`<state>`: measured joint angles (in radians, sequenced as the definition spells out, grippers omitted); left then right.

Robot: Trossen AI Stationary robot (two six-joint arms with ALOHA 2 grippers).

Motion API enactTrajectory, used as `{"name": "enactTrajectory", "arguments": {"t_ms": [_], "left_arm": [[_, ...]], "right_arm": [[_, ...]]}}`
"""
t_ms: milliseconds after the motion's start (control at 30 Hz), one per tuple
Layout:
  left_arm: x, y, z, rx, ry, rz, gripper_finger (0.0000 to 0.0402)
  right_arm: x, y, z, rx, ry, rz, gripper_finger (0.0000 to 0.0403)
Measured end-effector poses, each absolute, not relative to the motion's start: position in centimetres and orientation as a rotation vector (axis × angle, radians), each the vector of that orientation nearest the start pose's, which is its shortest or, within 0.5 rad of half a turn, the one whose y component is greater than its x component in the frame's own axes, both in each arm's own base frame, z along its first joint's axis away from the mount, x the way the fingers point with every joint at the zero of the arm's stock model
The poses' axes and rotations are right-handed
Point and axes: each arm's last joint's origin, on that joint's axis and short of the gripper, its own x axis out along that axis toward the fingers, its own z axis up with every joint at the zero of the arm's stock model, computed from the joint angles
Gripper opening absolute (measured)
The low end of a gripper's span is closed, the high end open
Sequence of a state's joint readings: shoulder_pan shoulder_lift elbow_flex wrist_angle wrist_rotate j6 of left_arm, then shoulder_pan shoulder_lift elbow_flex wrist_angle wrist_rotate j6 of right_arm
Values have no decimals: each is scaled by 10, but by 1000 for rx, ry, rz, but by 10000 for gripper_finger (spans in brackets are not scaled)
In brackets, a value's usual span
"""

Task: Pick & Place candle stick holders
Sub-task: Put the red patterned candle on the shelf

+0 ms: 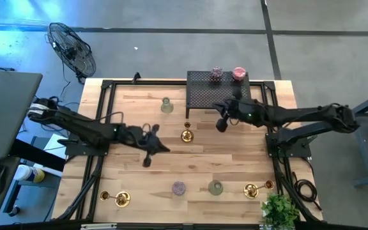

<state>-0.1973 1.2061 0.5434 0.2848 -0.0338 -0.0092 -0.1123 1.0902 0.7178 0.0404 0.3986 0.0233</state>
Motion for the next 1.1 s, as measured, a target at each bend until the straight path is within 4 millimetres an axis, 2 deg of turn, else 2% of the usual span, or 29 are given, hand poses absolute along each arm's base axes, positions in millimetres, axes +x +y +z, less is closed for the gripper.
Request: {"name": "enactTrajectory", "arguments": {"t_ms": [267, 400, 567, 800, 900, 1000, 1100], "left_arm": [[281, -94, 203, 3, 595, -255, 6], [296, -115, 202, 17, 658, -286, 31], [306, -137, 205, -3, 678, -310, 113], [309, -168, 199, -13, 680, -271, 264], [310, -180, 191, 15, 694, -263, 322], [314, -187, 185, 32, 707, -251, 365], [320, -190, 178, 18, 719, -239, 392]], "right_arm": [[234, -28, 266, -31, 280, -496, 0], [234, -28, 266, -27, 279, -497, 0], [234, -28, 266, -20, 276, -489, 0], [234, -28, 266, 19, 269, -492, 0], [234, -28, 266, 19, 269, -492, 0], [234, -28, 266, 19, 270, -491, 0], [234, -28, 265, 19, 275, -491, 0]]}}
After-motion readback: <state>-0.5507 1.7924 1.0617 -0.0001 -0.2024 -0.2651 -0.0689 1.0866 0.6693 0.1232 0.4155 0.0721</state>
